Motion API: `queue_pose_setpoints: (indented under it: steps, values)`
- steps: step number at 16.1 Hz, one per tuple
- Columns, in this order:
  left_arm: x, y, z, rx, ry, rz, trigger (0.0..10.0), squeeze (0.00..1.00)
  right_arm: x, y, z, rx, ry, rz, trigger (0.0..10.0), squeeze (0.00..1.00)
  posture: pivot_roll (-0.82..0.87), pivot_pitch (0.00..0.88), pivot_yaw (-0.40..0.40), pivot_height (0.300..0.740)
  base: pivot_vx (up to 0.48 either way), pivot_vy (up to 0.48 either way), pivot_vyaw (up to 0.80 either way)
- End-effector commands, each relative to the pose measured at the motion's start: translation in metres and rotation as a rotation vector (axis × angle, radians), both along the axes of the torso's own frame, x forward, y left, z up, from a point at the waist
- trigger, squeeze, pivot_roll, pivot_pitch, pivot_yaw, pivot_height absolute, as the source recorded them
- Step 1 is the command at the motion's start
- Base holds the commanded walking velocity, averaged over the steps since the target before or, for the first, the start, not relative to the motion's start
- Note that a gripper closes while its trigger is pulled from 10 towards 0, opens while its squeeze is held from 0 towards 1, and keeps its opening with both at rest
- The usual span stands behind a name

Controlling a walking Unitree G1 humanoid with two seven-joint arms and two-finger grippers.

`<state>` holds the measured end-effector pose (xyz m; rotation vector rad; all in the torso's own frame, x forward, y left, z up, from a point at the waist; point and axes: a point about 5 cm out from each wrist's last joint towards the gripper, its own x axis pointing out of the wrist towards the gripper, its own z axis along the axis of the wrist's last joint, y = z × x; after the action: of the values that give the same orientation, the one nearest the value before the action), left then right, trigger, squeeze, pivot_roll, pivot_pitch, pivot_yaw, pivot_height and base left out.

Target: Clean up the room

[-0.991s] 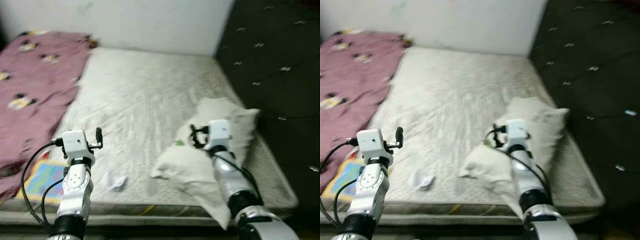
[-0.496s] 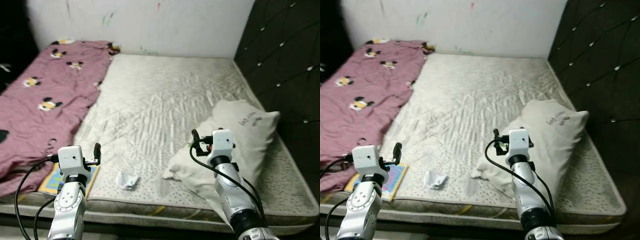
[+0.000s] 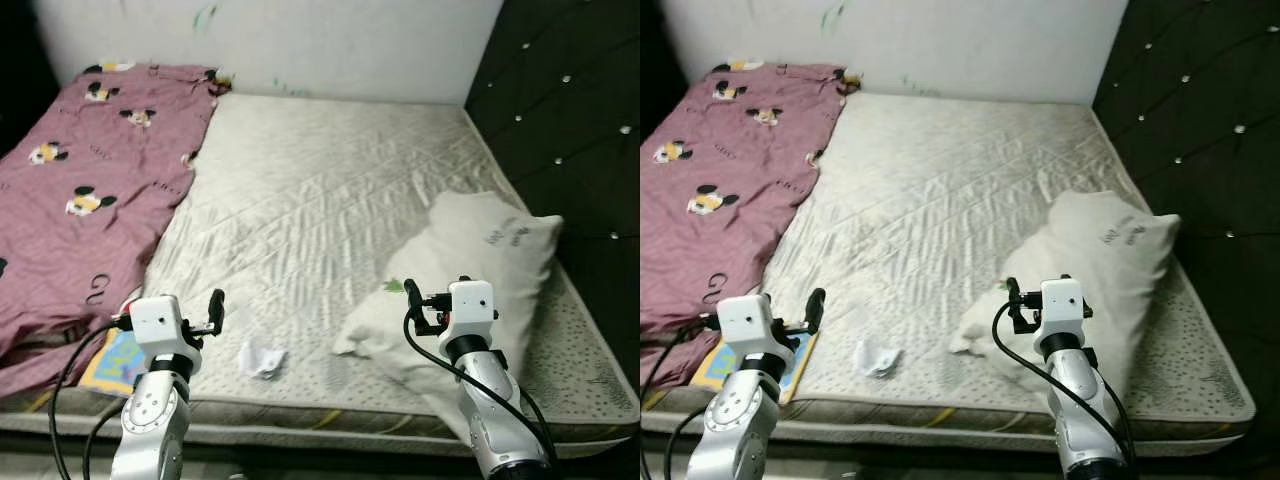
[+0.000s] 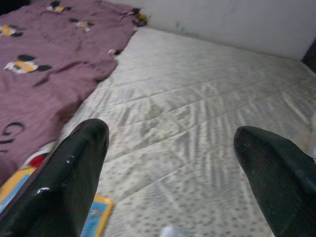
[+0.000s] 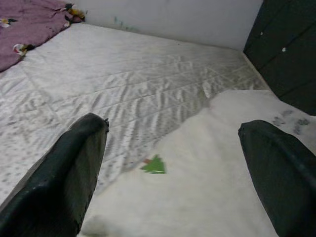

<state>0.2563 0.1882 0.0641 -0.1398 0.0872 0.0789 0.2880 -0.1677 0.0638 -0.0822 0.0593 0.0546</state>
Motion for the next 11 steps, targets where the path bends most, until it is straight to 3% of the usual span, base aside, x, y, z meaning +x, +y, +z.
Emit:
queue_pose_setpoints:
  steps: [1,11]
  values:
    - [-0.0031,-0.0002,0.0006,-0.006,0.013,-0.009,10.0,0.00,-0.0009,0.0021,0.0034,0.008,0.006,0.012,10.0,0.00,0.00,0.124,-0.054,0.740,0.000,0.480,0.00]
    - [-0.0038,-0.0008,0.0076,-0.014,0.023,-0.010,10.0,0.00,-0.0025,0.0011,0.0104,0.031,0.049,0.017,10.0,0.00,-0.01,0.161,-0.058,0.740,0.000,0.480,0.00]
